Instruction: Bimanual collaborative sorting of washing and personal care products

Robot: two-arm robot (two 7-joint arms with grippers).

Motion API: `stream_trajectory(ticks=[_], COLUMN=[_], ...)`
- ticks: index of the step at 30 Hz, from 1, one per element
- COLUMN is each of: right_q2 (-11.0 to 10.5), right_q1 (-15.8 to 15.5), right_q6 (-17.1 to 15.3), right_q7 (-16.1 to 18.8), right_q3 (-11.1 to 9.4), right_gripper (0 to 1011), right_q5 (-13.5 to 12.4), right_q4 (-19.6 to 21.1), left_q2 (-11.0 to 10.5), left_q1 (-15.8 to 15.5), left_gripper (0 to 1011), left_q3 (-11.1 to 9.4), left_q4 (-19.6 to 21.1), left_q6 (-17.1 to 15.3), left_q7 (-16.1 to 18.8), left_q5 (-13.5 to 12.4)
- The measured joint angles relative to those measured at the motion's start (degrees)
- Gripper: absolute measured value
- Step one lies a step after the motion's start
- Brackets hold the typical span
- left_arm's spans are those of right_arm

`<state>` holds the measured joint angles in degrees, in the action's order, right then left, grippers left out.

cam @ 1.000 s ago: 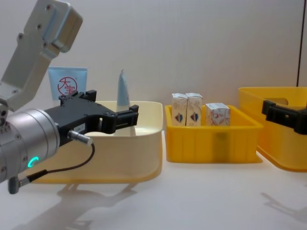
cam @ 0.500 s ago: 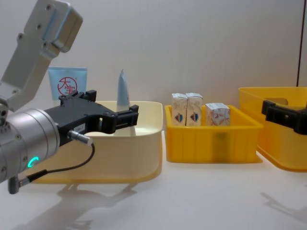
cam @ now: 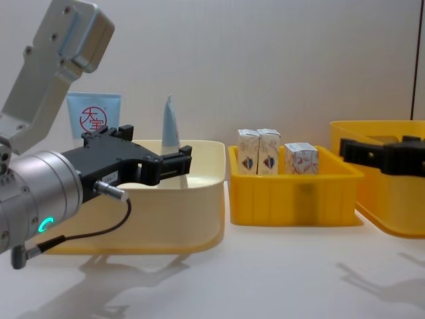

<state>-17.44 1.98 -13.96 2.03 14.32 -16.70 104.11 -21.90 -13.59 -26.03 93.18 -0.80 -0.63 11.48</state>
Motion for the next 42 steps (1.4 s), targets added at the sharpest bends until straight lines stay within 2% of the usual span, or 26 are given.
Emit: stream_trajectory(ticks=[3, 4, 7, 10, 12, 20, 26, 32, 36, 42], right_q2=[0.79, 0.79, 1.83, 2.43, 3.41, 6.12, 8.24, 9.89, 10.50, 11.87], right_q1=[1.47, 1.47, 3.17, 4.03, 5.17, 8.23, 10.95, 13.79, 15.38, 19.33], right_q6=[-4.75, -4.75, -10.85, -14.20, -18.66, -27.02, -31.89, -35.34, -36.56, -37.42], right_q7=[-0.93, -0.93, -2.18, -2.91, -3.96, -6.35, -7.57, -8.32, -8.92, -10.56], right_q3=[0.45, 0.45, 0.73, 0.79, 0.84, 1.36, 1.73, 2.15, 2.45, 2.80], right_gripper=[1001, 1001, 1001, 1001, 1002, 1001, 1002, 1001, 1002, 1001], right_q5=[-0.17, -0.17, -0.43, -0.59, -0.82, -0.93, -1.06, -1.05, -0.65, 1.00], right_q4=[1.31, 1.31, 2.92, 3.68, 4.55, 5.25, 4.85, 3.73, 2.85, -0.52], left_q2=[0.00, 0.00, 0.00, 0.01, 0.00, 0.00, 0.00, 0.00, 0.00, 0.00], left_q1=[0.00, 0.00, 0.00, 0.00, 0.00, 0.00, 0.00, 0.00, 0.00, 0.00], left_gripper=[1003, 1003, 1003, 1003, 1003, 1003, 1003, 1003, 1003, 1003], left_q3=[0.00, 0.00, 0.00, 0.00, 0.00, 0.00, 0.00, 0.00, 0.00, 0.00], left_q4=[0.00, 0.00, 0.00, 0.00, 0.00, 0.00, 0.00, 0.00, 0.00, 0.00], left_q6=[0.00, 0.00, 0.00, 0.00, 0.00, 0.00, 0.00, 0.00, 0.00, 0.00], left_q7=[0.00, 0.00, 0.00, 0.00, 0.00, 0.00, 0.00, 0.00, 0.00, 0.00], left_q5=[0.00, 0.00, 0.00, 0.00, 0.00, 0.00, 0.00, 0.00, 0.00, 0.00])
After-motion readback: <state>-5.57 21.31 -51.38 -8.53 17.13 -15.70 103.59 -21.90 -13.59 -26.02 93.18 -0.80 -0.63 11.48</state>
